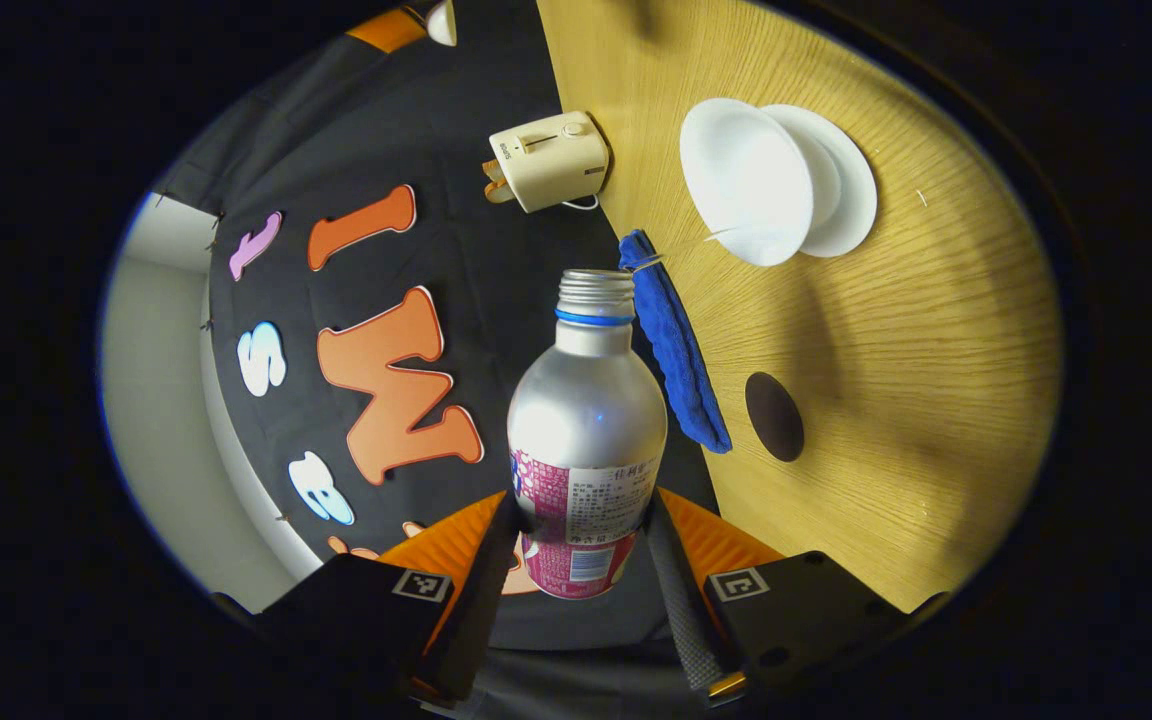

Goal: Open the teacup lid with one hand, grasp the water bottle and pour water into the teacup with the other hand; after pouring, place the water bottle on the coaster and then close the teacup lid.

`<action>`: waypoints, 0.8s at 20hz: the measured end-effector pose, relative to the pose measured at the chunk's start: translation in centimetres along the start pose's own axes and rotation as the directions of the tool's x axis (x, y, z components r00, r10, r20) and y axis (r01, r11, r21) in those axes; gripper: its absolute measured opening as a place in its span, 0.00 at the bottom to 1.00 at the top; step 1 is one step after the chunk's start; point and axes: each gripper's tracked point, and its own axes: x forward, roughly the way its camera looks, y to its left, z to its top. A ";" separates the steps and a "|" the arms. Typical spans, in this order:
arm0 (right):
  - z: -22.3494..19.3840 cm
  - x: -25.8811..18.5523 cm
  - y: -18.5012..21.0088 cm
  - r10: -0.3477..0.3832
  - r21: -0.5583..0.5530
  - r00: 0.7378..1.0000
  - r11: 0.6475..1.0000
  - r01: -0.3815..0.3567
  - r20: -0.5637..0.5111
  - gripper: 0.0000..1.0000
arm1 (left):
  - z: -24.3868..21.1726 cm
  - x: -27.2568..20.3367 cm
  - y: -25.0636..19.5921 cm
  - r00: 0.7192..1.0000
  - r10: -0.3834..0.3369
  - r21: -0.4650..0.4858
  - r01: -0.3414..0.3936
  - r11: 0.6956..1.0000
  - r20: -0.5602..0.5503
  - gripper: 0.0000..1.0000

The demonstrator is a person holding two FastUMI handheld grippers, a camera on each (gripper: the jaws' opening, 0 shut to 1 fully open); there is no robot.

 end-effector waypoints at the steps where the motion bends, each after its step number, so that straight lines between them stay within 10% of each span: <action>1: 0.0 -0.1 -0.1 -0.002 0.001 1.000 1.000 0.002 0.001 0.22 | 0.1 0.1 0.0 1.000 0.000 0.005 0.000 1.000 0.001 0.76; 16: -0.4 0.3 0.2 0.024 -0.026 1.000 0.999 -0.024 -0.010 0.21 | 1.2 0.2 1.6 0.998 0.046 0.125 -0.051 0.991 0.039 0.79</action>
